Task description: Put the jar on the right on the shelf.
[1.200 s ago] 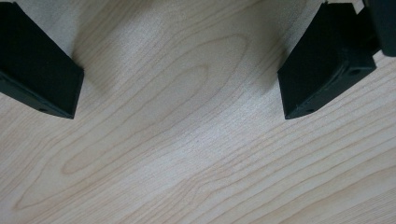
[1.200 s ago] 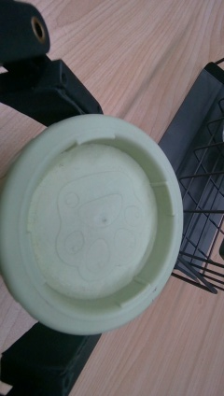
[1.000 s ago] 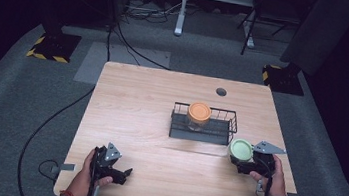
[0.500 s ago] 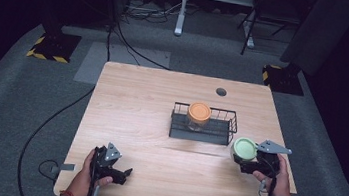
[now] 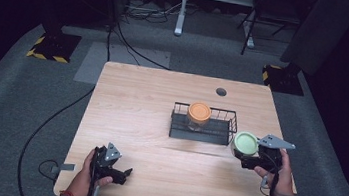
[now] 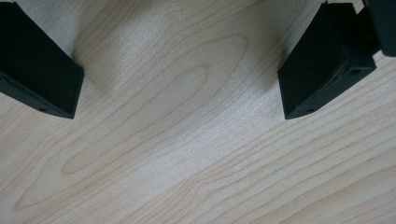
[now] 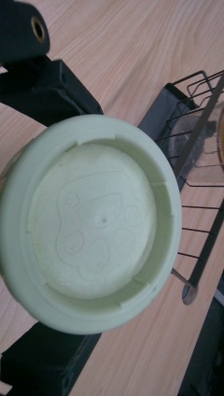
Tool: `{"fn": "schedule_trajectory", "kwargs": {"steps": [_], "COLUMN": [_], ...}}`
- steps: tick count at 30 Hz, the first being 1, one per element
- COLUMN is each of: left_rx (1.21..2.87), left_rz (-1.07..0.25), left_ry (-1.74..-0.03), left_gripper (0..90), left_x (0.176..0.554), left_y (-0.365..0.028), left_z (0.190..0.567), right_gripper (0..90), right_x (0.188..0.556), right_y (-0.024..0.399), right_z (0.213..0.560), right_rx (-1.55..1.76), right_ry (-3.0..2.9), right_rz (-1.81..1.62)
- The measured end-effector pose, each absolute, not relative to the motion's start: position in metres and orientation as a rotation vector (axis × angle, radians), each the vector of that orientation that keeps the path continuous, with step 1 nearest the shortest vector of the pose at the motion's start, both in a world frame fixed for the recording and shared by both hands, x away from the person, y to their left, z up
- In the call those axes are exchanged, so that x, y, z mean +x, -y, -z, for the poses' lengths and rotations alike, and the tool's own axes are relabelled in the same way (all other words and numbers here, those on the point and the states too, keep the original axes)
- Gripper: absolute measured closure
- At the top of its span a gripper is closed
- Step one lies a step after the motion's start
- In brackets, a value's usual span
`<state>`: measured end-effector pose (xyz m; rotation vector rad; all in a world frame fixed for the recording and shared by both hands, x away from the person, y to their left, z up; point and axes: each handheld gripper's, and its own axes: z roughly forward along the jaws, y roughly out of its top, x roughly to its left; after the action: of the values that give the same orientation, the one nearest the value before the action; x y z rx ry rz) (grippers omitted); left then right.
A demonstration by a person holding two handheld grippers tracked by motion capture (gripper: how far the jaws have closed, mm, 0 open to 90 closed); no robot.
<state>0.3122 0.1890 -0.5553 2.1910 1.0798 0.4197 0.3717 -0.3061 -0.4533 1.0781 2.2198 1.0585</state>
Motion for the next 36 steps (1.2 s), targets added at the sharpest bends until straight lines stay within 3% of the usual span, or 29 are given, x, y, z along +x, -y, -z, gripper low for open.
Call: {"fn": "schedule_trajectory", "kwargs": {"steps": [36], "left_rx": [2.191], "left_rz": [-0.419], "left_ry": [-1.079], "left_gripper": [0.0], "left_x": [0.312], "left_y": [-0.189], "left_z": [0.555], "right_gripper": [11.0], "right_x": [0.413], "right_y": [0.285], "right_z": [0.385], "right_rx": [1.012], "right_ry": [-2.159], "right_rz": [-1.080]}}
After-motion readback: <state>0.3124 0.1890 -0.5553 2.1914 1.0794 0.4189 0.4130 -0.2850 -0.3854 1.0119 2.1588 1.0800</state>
